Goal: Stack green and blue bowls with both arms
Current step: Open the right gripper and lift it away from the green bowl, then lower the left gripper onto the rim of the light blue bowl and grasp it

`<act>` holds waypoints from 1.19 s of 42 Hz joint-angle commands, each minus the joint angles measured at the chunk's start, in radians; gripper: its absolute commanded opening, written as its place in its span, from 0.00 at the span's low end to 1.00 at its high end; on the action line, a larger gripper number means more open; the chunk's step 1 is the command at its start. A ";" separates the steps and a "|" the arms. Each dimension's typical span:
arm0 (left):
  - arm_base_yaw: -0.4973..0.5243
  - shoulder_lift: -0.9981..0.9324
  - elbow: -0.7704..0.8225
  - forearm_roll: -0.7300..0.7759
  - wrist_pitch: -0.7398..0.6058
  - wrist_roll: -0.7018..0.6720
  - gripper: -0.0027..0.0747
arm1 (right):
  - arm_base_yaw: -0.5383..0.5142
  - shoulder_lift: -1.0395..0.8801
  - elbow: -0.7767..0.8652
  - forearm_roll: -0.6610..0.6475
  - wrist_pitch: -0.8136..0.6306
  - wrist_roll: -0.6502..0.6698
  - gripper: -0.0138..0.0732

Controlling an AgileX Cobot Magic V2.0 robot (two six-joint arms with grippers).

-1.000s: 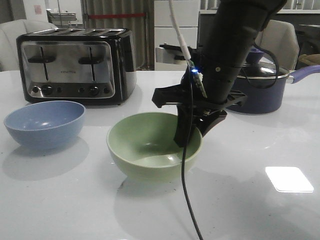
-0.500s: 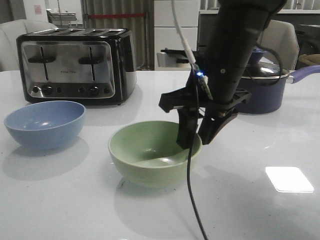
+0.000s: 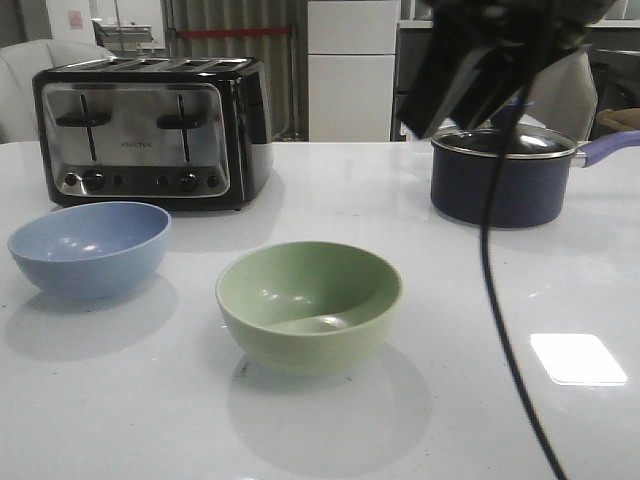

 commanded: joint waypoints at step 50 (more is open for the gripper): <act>-0.090 1.052 -0.571 -0.001 0.028 -0.003 0.79 | 0.002 -0.640 0.315 0.007 0.002 -0.013 0.60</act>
